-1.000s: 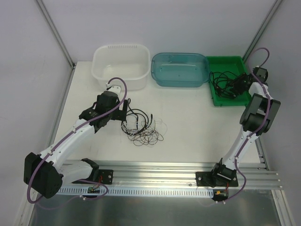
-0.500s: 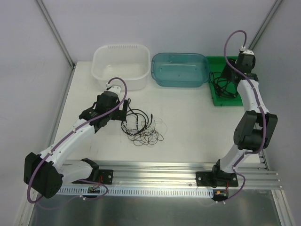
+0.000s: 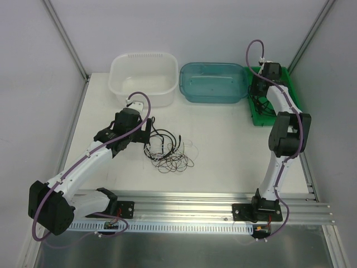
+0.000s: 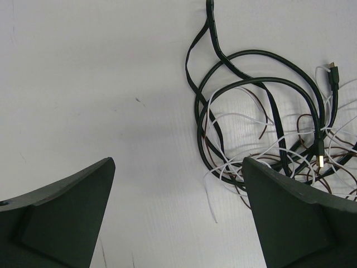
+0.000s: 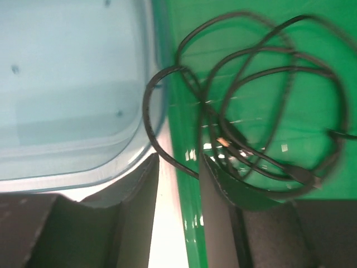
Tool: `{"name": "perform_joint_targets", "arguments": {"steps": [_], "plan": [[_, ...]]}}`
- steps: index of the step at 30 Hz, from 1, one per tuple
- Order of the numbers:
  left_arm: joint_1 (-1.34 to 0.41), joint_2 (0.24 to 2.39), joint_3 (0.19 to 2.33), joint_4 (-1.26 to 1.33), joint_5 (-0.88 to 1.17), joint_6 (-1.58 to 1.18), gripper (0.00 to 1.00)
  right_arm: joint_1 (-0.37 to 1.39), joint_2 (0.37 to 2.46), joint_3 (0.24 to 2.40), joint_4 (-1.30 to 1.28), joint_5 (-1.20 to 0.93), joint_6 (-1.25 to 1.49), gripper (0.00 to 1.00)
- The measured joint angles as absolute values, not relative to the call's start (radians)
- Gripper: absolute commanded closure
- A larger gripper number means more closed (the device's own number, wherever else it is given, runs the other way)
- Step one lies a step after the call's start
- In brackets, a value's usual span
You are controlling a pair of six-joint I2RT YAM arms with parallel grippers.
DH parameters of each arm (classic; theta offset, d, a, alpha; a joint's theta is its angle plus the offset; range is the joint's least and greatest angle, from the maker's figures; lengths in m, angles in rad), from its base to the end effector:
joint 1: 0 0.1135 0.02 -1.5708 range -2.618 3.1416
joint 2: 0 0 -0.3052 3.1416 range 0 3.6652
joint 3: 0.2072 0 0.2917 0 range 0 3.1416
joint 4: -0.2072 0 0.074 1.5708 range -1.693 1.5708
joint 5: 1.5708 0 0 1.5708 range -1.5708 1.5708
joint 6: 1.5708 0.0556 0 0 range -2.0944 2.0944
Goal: Untangle the cables
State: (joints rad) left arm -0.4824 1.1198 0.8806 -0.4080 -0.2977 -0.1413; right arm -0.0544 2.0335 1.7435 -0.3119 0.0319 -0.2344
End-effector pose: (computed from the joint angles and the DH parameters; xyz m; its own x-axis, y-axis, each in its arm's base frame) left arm 0.2556 -0.1154 0.3022 -0.5621 0.1424 -0.8147 0.1586 0.9853 0.0627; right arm 0.5528 -0.0319 0.2891 -0.5686 -0.2015 -0.7975 -0.0529 0.9765 -0.2090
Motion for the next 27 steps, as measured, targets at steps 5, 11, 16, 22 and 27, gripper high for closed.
{"name": "perform_joint_targets", "arguments": {"steps": [5, 11, 16, 22, 27], "plan": [[-0.482, 1.120, 0.881, -0.408, -0.298, -0.141, 0.01, -0.054, 2.130, 1.787, -0.340, -0.043, -0.271, 0.62], [-0.482, 1.124, 0.881, -0.408, -0.298, -0.141, 0.01, -0.054, 2.153, 1.800, -0.353, -0.073, -0.303, 0.69], [-0.482, 1.126, 0.881, -0.408, -0.298, -0.141, 0.01, -0.055, 2.157, 1.802, -0.346, -0.063, -0.324, 0.89], [-0.482, 1.129, 0.881, -0.408, -0.298, -0.141, 0.01, -0.067, 2.157, 1.802, -0.324, -0.048, -0.323, 0.99], [-0.482, 1.132, 0.883, -0.409, -0.297, -0.141, 0.01, -0.082, 2.163, 1.822, -0.340, -0.056, -0.307, 0.99]]}}
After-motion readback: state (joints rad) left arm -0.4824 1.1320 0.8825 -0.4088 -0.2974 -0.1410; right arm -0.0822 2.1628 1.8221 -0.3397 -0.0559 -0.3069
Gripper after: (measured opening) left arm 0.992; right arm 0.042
